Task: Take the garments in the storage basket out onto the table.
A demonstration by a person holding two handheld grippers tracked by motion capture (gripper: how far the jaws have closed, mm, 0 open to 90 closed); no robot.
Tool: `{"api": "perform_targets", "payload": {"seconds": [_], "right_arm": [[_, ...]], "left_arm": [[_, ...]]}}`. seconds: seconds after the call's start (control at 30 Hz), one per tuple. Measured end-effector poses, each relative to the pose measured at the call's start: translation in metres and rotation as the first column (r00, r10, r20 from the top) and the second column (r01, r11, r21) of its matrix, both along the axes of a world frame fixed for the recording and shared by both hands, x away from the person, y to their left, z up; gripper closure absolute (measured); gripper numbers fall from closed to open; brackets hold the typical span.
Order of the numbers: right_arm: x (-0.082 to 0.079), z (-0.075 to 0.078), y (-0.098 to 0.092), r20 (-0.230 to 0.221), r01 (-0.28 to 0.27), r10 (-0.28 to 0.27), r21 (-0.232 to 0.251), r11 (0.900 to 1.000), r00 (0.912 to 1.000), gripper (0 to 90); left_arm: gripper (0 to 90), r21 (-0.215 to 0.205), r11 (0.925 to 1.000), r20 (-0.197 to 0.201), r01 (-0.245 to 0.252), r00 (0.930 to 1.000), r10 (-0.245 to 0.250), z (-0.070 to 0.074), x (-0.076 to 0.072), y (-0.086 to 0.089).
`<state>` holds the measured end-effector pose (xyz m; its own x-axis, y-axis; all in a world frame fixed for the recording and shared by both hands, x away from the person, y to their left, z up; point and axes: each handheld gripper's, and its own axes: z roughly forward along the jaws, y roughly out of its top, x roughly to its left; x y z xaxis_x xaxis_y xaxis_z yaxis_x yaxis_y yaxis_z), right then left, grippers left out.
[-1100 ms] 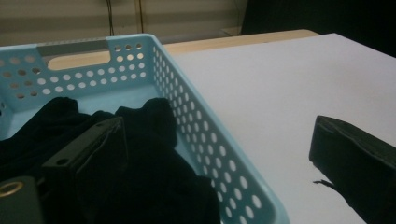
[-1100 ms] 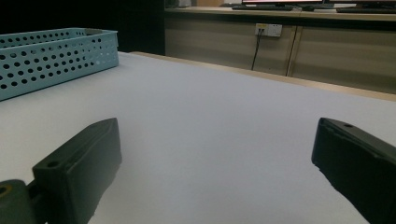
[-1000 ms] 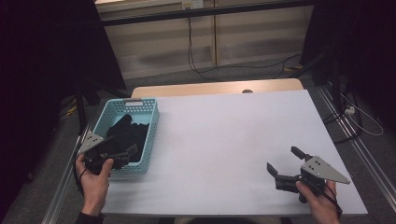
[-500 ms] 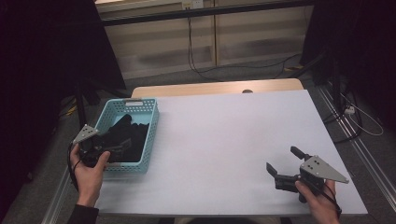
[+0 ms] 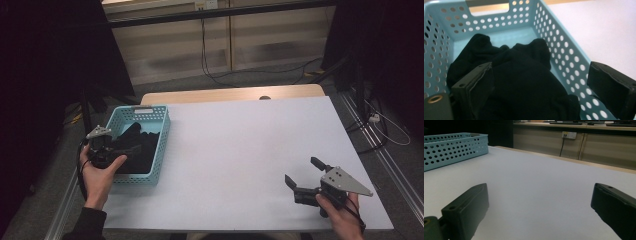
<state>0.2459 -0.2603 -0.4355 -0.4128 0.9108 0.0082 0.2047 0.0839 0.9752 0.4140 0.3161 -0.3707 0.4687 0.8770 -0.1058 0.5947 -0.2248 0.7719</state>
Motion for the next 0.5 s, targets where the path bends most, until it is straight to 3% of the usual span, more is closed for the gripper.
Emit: {"api": "perform_targets", "payload": {"seconds": [0.13,0.2,0.33,0.5], "right_arm": [[0.000,0.000,0.000,-0.002,0.001,-0.001,0.002,1.000,1.0000,0.7],[0.000,0.000,0.000,-0.001,0.000,0.000,0.002,1.000,1.0000,0.8],[0.000,0.000,0.000,0.002,-0.005,0.005,-0.002,1.000,1.0000,0.7],[0.000,0.000,0.001,-0.001,-0.006,0.006,0.002,1.000,1.0000,0.8]], "left_arm": [[8.1,0.002,0.9999,-0.014,-0.011,0.9998,0.011,0.000,0.007,0.000],[8.1,0.033,0.9994,-0.025,-0.010,0.9996,0.011,-0.001,0.013,-0.003],[8.5,0.046,0.9989,-0.055,-0.007,0.9984,0.010,-0.004,0.020,-0.006],[8.7,0.065,0.9979,-0.063,0.006,0.9980,-0.002,-0.002,0.028,-0.013]]}}
